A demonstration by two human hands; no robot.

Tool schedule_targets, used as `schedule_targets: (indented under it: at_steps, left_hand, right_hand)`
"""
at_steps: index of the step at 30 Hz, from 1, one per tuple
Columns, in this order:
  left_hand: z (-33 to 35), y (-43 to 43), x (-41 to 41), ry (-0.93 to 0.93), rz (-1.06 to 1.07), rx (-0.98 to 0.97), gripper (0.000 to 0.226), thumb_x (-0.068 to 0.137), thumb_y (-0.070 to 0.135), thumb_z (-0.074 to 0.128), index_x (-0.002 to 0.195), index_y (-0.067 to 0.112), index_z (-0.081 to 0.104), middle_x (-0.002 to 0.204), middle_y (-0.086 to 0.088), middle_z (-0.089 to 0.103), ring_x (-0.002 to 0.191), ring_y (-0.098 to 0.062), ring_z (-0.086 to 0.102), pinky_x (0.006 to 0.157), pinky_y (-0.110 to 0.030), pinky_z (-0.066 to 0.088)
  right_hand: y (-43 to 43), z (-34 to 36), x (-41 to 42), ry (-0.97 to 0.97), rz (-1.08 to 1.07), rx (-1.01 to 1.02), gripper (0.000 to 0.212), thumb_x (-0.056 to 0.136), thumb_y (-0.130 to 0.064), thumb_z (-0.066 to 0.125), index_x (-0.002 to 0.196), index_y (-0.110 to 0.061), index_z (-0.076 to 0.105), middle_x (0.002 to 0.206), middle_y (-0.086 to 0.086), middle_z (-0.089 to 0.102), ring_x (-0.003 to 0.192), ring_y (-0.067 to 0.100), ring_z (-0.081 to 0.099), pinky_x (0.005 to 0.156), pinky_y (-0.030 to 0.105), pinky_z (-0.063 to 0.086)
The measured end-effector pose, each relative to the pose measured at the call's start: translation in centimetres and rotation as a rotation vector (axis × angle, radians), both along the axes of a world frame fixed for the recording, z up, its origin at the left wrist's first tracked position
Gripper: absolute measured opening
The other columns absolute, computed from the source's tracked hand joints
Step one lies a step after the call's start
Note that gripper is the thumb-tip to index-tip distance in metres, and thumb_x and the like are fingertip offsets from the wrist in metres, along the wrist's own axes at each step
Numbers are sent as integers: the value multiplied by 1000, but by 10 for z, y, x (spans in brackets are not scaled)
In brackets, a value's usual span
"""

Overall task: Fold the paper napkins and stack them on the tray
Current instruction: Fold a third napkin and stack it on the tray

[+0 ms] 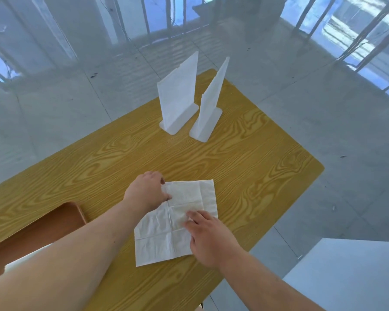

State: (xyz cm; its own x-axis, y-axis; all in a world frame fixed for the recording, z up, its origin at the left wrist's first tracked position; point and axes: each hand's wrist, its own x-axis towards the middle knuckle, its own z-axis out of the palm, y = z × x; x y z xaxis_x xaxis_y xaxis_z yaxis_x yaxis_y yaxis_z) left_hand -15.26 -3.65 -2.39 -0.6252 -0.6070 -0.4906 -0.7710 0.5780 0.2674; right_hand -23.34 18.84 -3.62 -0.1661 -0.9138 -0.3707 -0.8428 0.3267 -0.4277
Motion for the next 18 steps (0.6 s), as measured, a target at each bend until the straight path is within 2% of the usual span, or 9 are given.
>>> schedule_targets:
  at_steps: [2,6,14,16,18]
  left_hand:
    - [0,0,0,-2,10,-13,51,86,51,77,125,21,61,133,-2,61,125,-26,54,96,-39,48]
    - [-3,-3,0,-35,-30,-13,39,88,51,74,113,23,66,124,-3,64,117,-25,56,93,-39,51]
    - [2,2,2,101,-142,-160,22,91,45,68,104,27,68,110,4,65,111,-21,57,91,-37,50]
    - [10,3,2,138,-137,-79,13,89,40,66,93,27,66,101,7,68,100,-19,61,80,-35,51]
    - [23,3,4,169,-36,123,10,83,34,66,80,25,61,81,8,67,75,-16,61,62,-32,49]
  right_hand:
    - [-2,2,1,7,0,24,51,101,-20,44,152,-20,46,167,5,36,154,25,26,126,42,26]
    - [-5,3,3,18,6,52,52,102,-19,43,154,-21,43,168,5,32,155,25,23,127,42,24]
    - [-5,4,2,25,13,50,53,102,-18,43,155,-21,40,169,5,32,156,26,23,127,42,24]
    - [-4,6,2,-3,-14,1,52,102,-17,44,154,-21,42,167,4,37,155,24,25,127,40,26]
    - [-1,9,1,-44,-117,-104,52,102,-22,47,153,-23,44,161,-1,44,151,20,32,123,35,30]
